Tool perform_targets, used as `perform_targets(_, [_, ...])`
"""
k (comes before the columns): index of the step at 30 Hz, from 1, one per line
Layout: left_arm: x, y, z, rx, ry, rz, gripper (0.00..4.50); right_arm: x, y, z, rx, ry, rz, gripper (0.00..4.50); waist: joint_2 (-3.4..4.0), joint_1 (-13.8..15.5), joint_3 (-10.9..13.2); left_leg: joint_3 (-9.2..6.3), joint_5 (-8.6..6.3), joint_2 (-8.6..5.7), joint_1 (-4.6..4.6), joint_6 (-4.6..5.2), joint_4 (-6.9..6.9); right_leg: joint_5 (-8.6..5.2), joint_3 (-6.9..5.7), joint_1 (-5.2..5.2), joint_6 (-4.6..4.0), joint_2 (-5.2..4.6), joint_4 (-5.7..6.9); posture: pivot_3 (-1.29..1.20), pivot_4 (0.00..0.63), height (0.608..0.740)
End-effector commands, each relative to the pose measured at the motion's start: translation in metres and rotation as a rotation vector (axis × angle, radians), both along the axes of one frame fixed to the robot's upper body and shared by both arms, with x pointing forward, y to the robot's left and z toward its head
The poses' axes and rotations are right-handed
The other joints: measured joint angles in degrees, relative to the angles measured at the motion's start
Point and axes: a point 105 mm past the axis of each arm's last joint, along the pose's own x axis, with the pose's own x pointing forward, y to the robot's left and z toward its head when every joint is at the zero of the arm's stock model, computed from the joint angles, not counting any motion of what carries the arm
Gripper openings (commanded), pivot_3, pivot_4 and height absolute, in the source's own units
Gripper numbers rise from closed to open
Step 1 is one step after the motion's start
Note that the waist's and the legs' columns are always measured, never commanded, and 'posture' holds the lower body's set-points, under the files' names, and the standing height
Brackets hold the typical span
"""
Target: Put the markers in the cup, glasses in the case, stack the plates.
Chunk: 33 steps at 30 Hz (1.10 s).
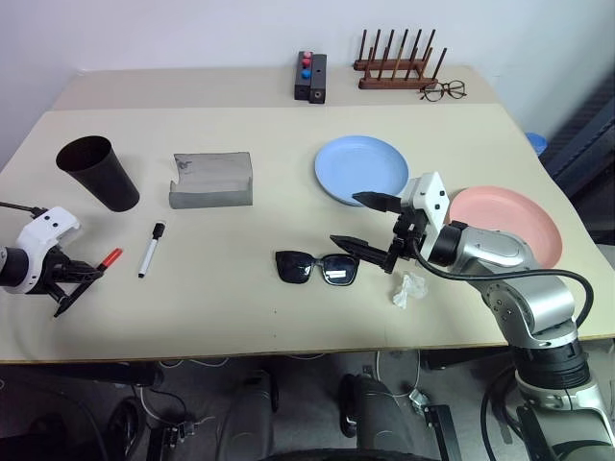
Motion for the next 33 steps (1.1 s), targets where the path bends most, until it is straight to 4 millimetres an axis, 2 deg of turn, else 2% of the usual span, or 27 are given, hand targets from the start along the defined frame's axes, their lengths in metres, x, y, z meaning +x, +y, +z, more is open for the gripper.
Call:
perform_targets(1, [-0.001, -0.004, 0.001, -0.017, 0.006, -0.028, 0.06, -0.003, 0.000, 0.013, 0.007, -0.054, 0.010, 4.50, 0.00, 0.0, 0.0, 0.00, 0.00, 0.00, 0.00, 0.00, 0.00, 0.00, 0.00, 0.00, 0.00, 0.00, 0.00, 0.00, 0.150, 0.740])
perform_targets(3, [0.000, -0.010, 0.014, -0.067, -0.034, -0.037, 0.06, -0.005, -0.002, 0.012, 0.002, -0.049, 0.020, 4.50, 0.00, 0.0, 0.0, 0.00, 0.00, 0.00, -0.01, 0.00, 0.00, 0.00, 0.00, 0.00, 0.00, 0.00, 0.00, 0.00, 0.150, 0.740])
perform_targets(7, [0.013, -0.018, 0.056, -0.109, -0.268, -0.096, 0.06, -0.014, -0.009, 0.012, 0.011, 0.002, 0.086, 4.50, -0.04, 0.0, 0.0, -0.02, 0.00, 0.01, -0.02, 0.00, 0.02, 0.00, 0.00, 0.00, 0.00, 0.00, 0.00, 0.00, 0.150, 0.740])
perform_targets(13, [0.024, -0.045, 0.119, -0.263, -0.635, -0.189, 0.06, -0.018, -0.010, 0.039, 0.164, -0.012, 0.155, 4.50, -0.04, -0.1, 0.0, -0.02, 0.00, 0.00, 0.02, 0.01, 0.04, 0.05, 0.00, 0.05, 0.09, 0.00, 0.01, 0.00, 0.150, 0.740])
perform_targets(16, [0.027, -0.054, 0.139, -0.321, -0.778, -0.217, 0.06, -0.016, -0.008, 0.048, 0.211, -0.033, 0.164, 4.50, -0.05, -0.2, 0.0, -0.03, 0.01, 0.01, 0.04, 0.01, 0.04, 0.11, 0.00, 0.06, 0.19, 0.01, 0.04, 0.00, 0.150, 0.740])
perform_targets(18, [0.030, -0.056, 0.146, -0.349, -0.831, -0.211, 0.06, -0.015, -0.007, 0.053, 0.243, -0.044, 0.170, 4.50, -0.07, -0.2, 0.0, -0.04, 0.02, 0.01, 0.04, 0.01, 0.04, 0.12, 0.00, 0.06, 0.21, 0.03, 0.05, 0.00, 0.150, 0.740])
perform_targets(20, [0.035, -0.057, 0.162, -0.360, -0.951, -0.211, 0.06, -0.014, -0.007, 0.058, 0.268, -0.071, 0.162, 4.50, -0.07, -0.2, 0.0, -0.03, 0.02, 0.00, 0.04, 0.02, 0.06, 0.12, 0.00, 0.08, 0.23, 0.03, 0.07, 0.00, 0.150, 0.740])
perform_targets(26, [0.055, -0.043, 0.193, -0.268, -1.229, -0.127, 0.06, -0.007, -0.008, 0.062, 0.288, -0.120, 0.116, 4.50, -0.12, 0.1, 0.0, -0.03, 0.03, -0.02, 0.04, 0.01, 0.18, 0.13, 0.00, 0.16, 0.25, 0.03, 0.07, 0.00, 0.150, 0.740])
perform_targets(29, [0.061, -0.024, 0.213, -0.245, -1.367, -0.024, 0.06, -0.001, -0.011, 0.060, 0.272, -0.124, 0.070, 4.50, -0.13, 0.0, 0.0, -0.04, 0.03, -0.02, 0.05, 0.02, 0.20, 0.13, 0.00, 0.17, 0.26, 0.03, 0.10, 0.00, 0.150, 0.740])
perform_targets(33, [0.066, -0.003, 0.218, -0.251, -1.439, 0.104, 0.06, 0.001, -0.010, 0.059, 0.268, -0.129, 0.059, 4.50, -0.14, -0.1, 0.0, -0.03, 0.03, -0.03, 0.05, 0.02, 0.21, 0.13, 0.00, 0.17, 0.28, 0.03, 0.10, 0.00, 0.150, 0.740])
